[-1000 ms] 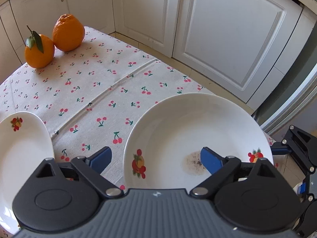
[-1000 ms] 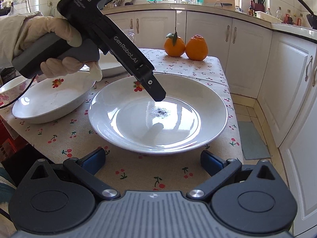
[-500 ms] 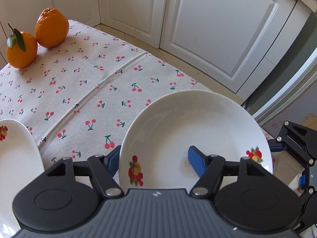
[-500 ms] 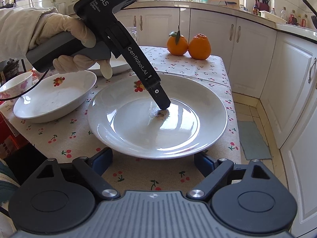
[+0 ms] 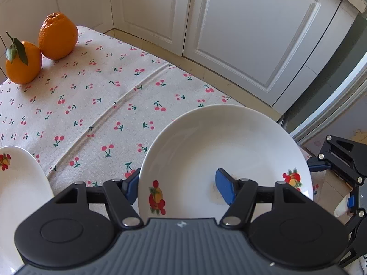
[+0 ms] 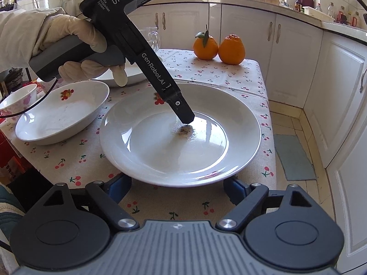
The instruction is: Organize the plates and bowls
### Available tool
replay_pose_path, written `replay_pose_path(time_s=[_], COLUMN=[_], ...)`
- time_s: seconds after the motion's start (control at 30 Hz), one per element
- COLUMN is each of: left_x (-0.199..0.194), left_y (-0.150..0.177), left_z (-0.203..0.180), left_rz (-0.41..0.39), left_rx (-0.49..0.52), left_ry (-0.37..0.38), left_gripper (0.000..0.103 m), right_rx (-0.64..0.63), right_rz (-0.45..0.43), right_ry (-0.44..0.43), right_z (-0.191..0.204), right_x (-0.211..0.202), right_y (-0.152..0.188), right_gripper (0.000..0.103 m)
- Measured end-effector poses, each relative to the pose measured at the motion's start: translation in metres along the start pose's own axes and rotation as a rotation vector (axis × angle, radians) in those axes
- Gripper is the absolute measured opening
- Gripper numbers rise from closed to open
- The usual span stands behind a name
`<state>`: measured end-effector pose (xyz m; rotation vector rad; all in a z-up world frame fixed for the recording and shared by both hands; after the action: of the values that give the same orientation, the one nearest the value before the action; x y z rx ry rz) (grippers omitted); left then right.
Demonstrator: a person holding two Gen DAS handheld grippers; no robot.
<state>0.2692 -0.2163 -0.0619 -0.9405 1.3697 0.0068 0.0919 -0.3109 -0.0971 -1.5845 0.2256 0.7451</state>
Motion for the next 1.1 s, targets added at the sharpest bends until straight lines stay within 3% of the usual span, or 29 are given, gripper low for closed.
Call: replay_pose_path(time_s=[1.1], left_x=[0.035], left_y=[-0.042], left_z=[0.043], left_rz=[-0.075], left_rx=[-0.044], left_ry=[-0.025], left_gripper=[0.066], right_rx=[-0.003], right_rz=[-0.004], right_ry=[0.034], right_z=[-0.044], right_x=[0.046], right_y=[-0.031], right_gripper=[0.090])
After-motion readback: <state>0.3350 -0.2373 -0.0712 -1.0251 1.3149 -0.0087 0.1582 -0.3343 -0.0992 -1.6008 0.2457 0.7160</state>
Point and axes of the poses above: each gripper's, at about its wrist camera, not at the fingertips, and x roughly the way its jaws point, z to its left, y to its underside, the point moved 1 cm from there along x, roughly the way its jaws point, and after that the axes turned 7 degrees about -z, right-handed, at the moved point
